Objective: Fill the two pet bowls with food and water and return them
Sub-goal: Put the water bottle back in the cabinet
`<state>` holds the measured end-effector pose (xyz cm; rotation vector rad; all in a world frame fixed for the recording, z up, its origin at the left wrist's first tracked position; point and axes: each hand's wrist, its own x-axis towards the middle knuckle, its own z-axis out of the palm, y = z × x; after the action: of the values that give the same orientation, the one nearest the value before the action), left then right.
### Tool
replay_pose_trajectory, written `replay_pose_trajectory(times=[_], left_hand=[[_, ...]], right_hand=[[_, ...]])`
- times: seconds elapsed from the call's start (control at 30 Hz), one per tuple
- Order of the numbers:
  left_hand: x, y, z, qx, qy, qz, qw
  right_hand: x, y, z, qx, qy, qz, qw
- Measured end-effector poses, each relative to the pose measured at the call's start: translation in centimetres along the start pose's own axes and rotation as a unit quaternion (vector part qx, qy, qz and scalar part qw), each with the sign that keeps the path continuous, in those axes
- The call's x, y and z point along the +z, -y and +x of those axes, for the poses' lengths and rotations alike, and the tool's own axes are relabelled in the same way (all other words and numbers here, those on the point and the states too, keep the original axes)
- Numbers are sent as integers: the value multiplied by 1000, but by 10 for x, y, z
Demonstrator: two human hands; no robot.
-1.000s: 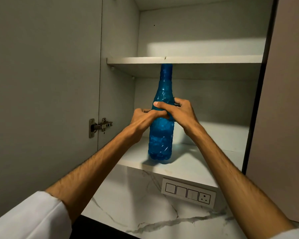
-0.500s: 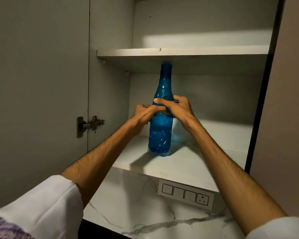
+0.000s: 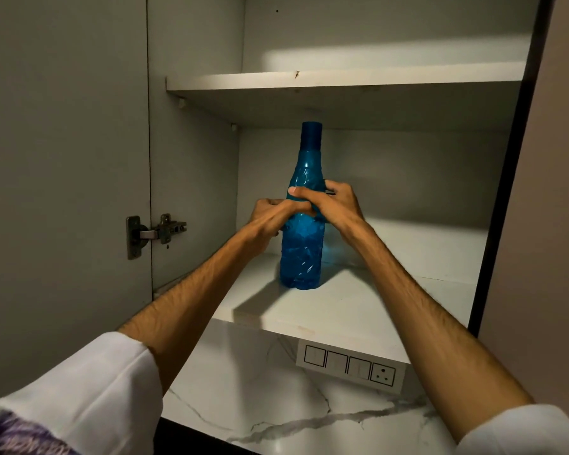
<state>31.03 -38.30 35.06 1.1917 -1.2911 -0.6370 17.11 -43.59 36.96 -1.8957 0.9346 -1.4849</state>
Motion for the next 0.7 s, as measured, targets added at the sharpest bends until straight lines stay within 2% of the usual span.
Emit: replay_pose_trajectory(times=[0.37, 0.7], left_hand=[[0, 6, 2, 0, 24, 9, 1000], [-9, 13, -22, 1, 15, 34, 999]], right_hand=[[4, 4, -10, 14, -7, 7, 1000], [-5, 14, -43, 32, -57, -62, 996]])
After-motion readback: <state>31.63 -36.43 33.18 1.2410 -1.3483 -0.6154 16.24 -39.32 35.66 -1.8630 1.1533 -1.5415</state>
